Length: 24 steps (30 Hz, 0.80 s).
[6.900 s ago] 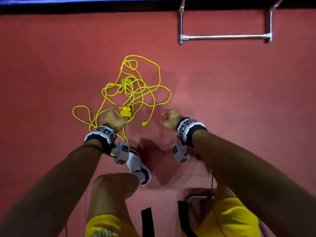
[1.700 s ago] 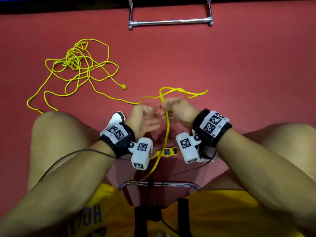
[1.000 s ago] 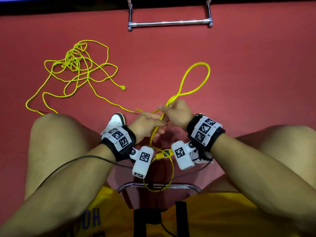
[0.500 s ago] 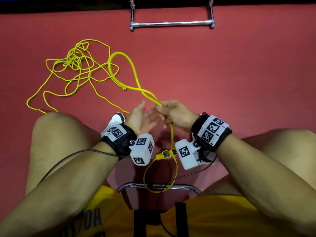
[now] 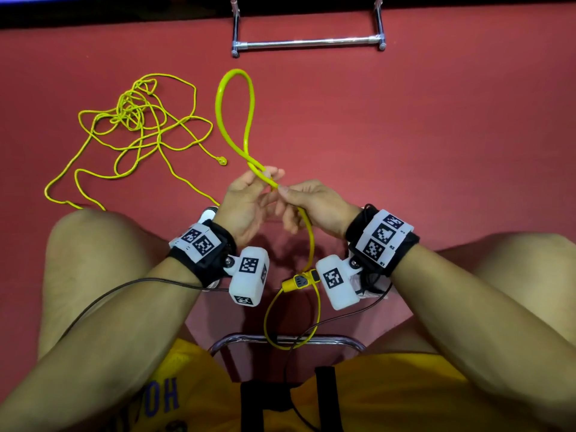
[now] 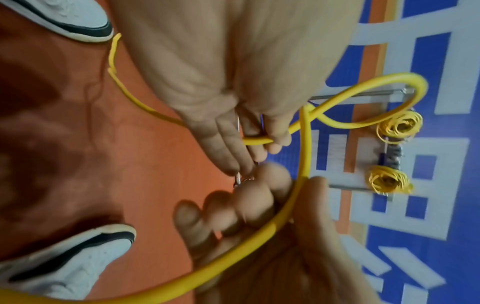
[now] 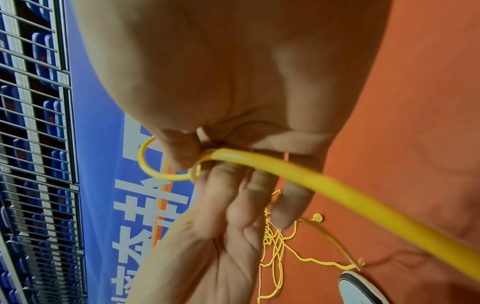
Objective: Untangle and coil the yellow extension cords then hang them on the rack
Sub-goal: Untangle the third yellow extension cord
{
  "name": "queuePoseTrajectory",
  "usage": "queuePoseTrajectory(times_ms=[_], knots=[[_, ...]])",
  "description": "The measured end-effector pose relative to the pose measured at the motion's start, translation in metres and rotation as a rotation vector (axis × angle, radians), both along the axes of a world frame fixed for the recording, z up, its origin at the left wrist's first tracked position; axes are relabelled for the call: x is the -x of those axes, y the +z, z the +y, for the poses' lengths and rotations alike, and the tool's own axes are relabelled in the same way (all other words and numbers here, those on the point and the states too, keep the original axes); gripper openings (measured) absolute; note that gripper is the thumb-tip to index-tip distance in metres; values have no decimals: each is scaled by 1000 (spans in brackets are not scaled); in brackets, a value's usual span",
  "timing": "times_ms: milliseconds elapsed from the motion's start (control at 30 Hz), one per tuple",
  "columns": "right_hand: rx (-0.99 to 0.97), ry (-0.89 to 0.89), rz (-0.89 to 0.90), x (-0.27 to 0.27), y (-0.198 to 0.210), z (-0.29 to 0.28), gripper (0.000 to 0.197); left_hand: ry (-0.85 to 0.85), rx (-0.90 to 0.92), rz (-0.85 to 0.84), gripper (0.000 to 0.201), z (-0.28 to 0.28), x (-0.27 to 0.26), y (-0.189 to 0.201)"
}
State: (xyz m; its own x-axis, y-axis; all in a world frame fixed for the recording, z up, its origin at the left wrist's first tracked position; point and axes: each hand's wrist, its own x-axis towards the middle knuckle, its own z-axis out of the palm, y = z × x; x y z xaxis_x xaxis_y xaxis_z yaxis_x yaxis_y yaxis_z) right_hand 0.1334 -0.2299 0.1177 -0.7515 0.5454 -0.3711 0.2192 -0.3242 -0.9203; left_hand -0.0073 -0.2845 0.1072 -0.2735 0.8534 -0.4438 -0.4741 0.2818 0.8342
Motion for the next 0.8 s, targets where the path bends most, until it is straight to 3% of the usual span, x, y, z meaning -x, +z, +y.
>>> queuePoseTrajectory(times_ms=[100, 167, 300, 400, 500, 600, 667, 733, 800], knots=[[-96, -214, -98, 0, -8, 7, 12, -56, 52, 205, 16, -3, 1, -9], [-197, -312, -185, -3, -12, 13, 17, -89, 96, 283, 13, -6, -1, -12], [-381, -225, -262, 0, -20, 3, 24, -157, 161, 381, 19, -10, -7, -18], [-528, -162, -343, 3, -25, -6, 32, -96, 235, 458, 20, -8, -1, -27], [-572, -158, -173, 1, -16, -3, 28, 39, 340, 461, 22, -5, 13, -35], [-529, -372, 117, -6, 3, 7, 20, 212, 430, 442, 22, 0, 37, -45], [-480, -527, 160, -14, 12, 17, 19, 347, 514, 410, 22, 3, 54, -46], [-475, -593, 149, -19, 14, 23, 20, 423, 603, 355, 51, 5, 63, -40], [-489, -570, 132, -20, 13, 22, 21, 383, 652, 273, 46, 4, 57, -29]])
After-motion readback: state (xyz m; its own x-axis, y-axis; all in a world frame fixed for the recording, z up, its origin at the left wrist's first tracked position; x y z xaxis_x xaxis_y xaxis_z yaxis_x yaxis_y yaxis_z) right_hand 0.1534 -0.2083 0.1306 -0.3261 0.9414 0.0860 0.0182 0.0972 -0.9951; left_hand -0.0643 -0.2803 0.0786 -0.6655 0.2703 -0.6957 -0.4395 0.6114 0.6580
